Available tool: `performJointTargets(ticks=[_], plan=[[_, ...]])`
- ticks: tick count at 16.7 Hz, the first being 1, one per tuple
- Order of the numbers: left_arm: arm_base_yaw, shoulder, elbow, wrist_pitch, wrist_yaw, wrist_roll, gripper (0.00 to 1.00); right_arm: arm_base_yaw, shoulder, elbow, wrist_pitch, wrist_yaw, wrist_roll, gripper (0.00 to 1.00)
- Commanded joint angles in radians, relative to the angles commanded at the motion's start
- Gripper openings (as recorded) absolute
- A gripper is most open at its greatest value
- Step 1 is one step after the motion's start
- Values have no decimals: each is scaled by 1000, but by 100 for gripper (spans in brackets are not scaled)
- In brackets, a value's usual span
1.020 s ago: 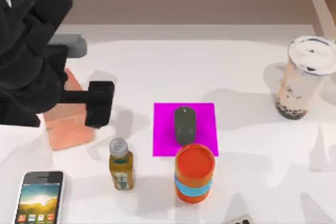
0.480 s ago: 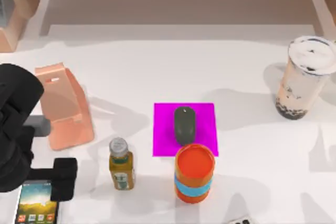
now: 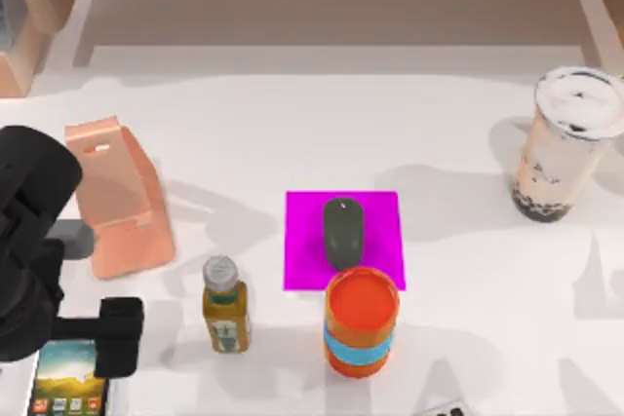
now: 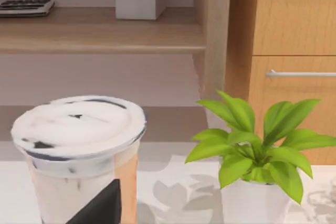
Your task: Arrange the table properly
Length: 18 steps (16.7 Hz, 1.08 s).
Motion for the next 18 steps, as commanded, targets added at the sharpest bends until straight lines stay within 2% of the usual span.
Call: performJointTargets(ticks=[8,13,18], plan=[[10,150,-163,323,-1,11,100,0,0,0,0,0,0,100],[11,163,-178,345,-1,12,100,0,0,0,0,0,0,100],[11,163,-178,345,-1,12,62,0,0,0,0,0,0,100]])
